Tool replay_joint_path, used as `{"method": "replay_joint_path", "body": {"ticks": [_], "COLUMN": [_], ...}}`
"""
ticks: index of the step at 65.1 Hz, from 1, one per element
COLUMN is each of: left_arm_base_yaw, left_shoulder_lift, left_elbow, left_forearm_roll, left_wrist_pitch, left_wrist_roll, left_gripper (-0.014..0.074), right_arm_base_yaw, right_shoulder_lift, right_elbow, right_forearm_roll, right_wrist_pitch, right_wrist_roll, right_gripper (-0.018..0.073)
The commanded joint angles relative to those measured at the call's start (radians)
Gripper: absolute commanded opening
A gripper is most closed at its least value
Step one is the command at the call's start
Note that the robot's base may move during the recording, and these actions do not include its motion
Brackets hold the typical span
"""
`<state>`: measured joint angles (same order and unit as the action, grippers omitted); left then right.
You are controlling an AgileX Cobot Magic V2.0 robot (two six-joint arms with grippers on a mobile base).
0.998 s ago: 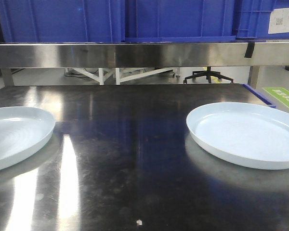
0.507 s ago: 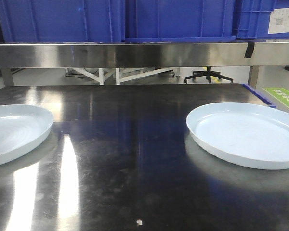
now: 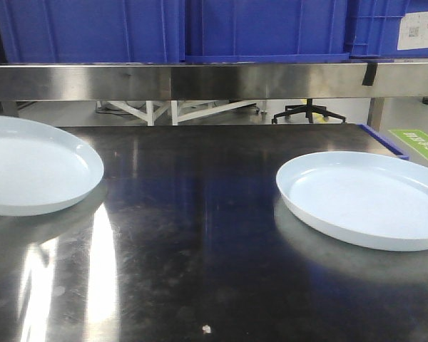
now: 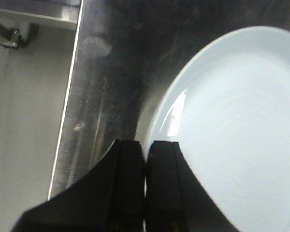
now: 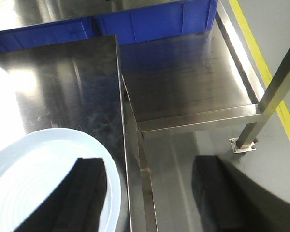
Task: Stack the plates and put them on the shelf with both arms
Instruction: 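Lift the plate with the left gripper and move it toward the table center, then set the plate down at the table center and open the left gripper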
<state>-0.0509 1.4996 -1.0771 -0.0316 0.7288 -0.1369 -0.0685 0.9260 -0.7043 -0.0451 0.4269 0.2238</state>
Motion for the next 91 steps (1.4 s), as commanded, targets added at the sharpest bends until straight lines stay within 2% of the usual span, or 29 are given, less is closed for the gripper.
{"method": "replay_joint_path", "body": {"ticks": [1, 10, 14, 32, 45, 73, 80, 91], "left_arm_base_yaw": [0.003, -0.03, -0.058, -0.26, -0.357, -0.366, -0.362, -0.362], "left_shoulder_lift": [-0.057, -0.073, -0.073, -0.063, -0.022, 0.053, 0.062, 0.074], "left_elbow": [-0.048, -0.055, -0.055, -0.055, -0.055, -0.055, -0.055, -0.055], "left_forearm_roll": [-0.078, -0.208, -0.235, -0.263, -0.277, -0.257, -0.237, -0.205], "left_wrist_pitch": [-0.028, -0.025, -0.029, -0.121, -0.156, -0.165, -0.165, -0.162], "left_wrist_roll": [0.031, 0.091, 0.095, 0.091, 0.091, 0.089, 0.089, 0.089], "left_gripper": [0.0092, 0.0092, 0.0092, 0.0085, 0.0085, 0.0098, 0.0169, 0.0348], "right_arm_base_yaw": [0.0, 0.0, 0.0, 0.0, 0.0, 0.0, 0.0, 0.0], "right_shoulder_lift": [-0.007, -0.007, -0.007, -0.007, -0.007, -0.007, -0.007, -0.007], "right_elbow": [-0.036, -0.036, -0.036, -0.036, -0.036, -0.036, -0.036, -0.036], "right_forearm_roll": [-0.007, -0.007, -0.007, -0.007, -0.007, -0.007, -0.007, -0.007], "right_wrist_pitch": [-0.069, -0.069, -0.068, -0.068, -0.066, -0.046, -0.045, -0.042], "right_wrist_roll": [-0.005, -0.005, -0.005, -0.005, -0.005, -0.005, -0.005, -0.005], "right_gripper": [0.0492, 0.0492, 0.0492, 0.0492, 0.0492, 0.0492, 0.0492, 0.0492]}}
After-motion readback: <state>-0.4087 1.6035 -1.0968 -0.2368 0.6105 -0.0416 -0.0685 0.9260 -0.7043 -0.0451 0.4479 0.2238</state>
